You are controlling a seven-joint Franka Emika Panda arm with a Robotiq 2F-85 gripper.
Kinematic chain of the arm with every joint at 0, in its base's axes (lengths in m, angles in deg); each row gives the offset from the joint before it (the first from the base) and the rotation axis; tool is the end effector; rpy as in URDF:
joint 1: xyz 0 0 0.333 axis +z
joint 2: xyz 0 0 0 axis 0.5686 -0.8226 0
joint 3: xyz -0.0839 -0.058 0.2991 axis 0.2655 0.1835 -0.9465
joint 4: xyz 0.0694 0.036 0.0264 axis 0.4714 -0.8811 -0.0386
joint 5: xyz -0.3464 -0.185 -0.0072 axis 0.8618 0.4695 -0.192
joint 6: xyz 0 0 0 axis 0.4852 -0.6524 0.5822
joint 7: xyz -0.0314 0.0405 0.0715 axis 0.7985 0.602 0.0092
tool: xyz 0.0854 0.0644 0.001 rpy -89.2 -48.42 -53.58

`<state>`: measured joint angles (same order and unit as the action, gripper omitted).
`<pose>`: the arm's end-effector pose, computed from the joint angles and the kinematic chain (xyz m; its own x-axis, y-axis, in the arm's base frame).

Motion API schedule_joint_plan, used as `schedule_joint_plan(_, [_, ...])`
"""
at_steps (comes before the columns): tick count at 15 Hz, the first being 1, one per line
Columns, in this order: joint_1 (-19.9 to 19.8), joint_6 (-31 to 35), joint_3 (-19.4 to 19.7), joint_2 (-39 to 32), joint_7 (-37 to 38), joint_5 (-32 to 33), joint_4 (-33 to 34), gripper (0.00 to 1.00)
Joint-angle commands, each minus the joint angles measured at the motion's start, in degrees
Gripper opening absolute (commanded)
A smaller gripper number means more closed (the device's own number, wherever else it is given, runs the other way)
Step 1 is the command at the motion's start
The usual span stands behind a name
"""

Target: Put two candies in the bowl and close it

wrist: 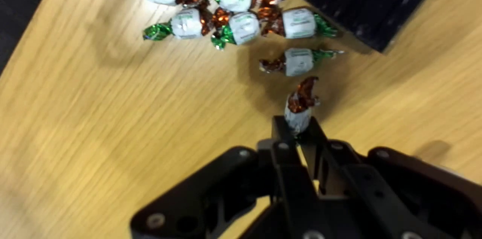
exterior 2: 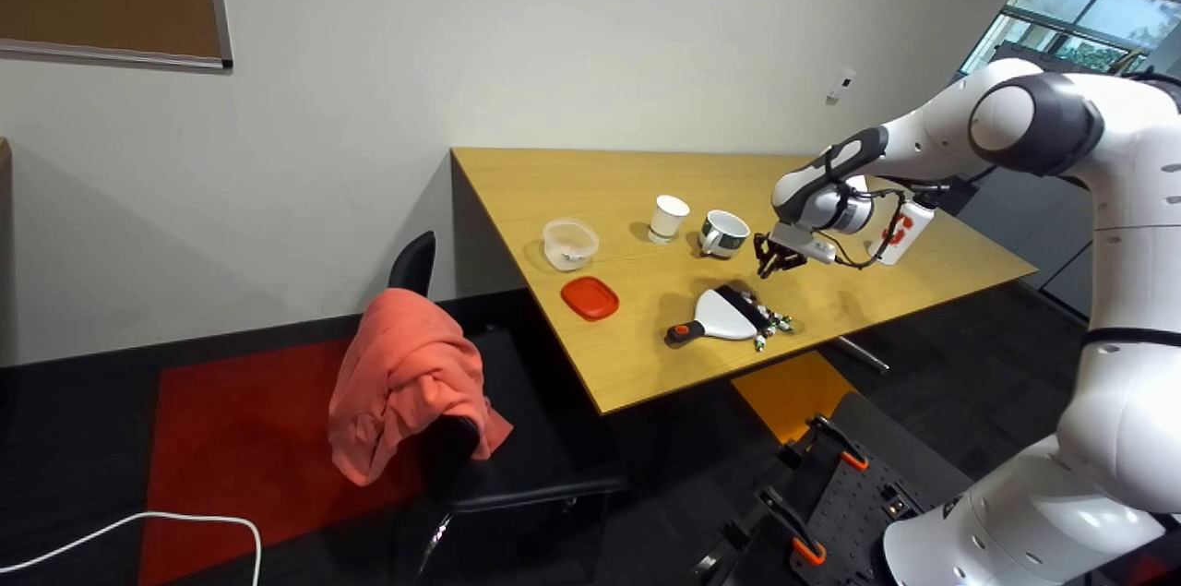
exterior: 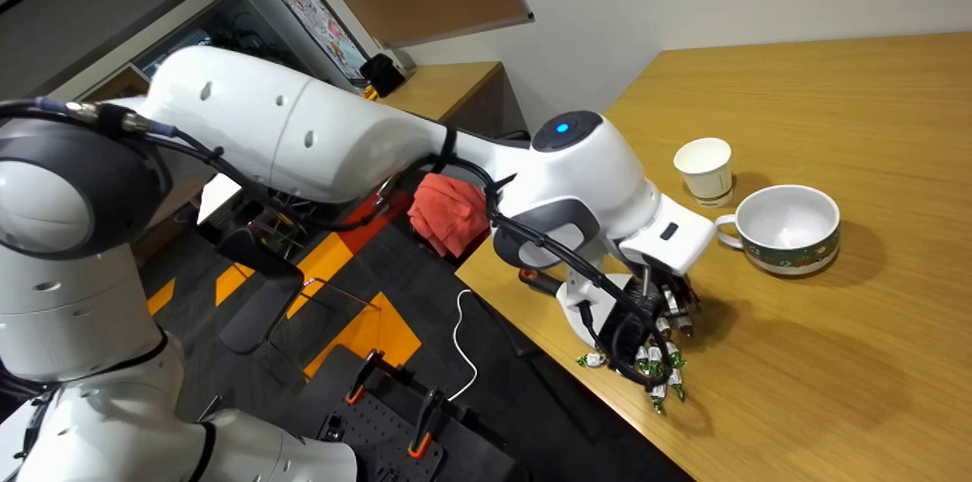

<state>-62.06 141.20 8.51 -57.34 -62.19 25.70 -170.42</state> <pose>0.4653 -0.4318 0.1622 0.4128 -0.8964 0.1613 -0.9084 -0.4181 0.0012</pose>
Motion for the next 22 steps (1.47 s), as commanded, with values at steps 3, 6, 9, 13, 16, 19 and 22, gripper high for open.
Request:
schedule_joint_plan(3, [8.0, 2.2, -1.3, 13.7, 0.7, -1.2, -9.7, 0.03])
schedule_joint_plan(6, [12.3, 5.8, -2.9, 16.8, 2.8, -1.7, -11.2, 0.03])
schedule_joint_plan(9, [16.1, 9.0, -4.0, 16.8, 6.3, -2.2, -10.7, 0.03])
schedule_joint_plan(13, [17.5, 7.6, -3.4, 15.5, 6.6, -1.2, -9.4, 0.14])
schedule_joint_plan(16, [17.5, 7.8, -3.0, 15.5, 6.6, -1.2, -9.8, 0.14])
schedule_joint_plan(19, [18.1, 7.7, -2.7, 14.4, 7.5, -0.8, -8.1, 0.03])
schedule_joint_plan(22, [20.6, 7.5, -2.3, 11.8, 9.1, 0.7, -3.5, 0.03])
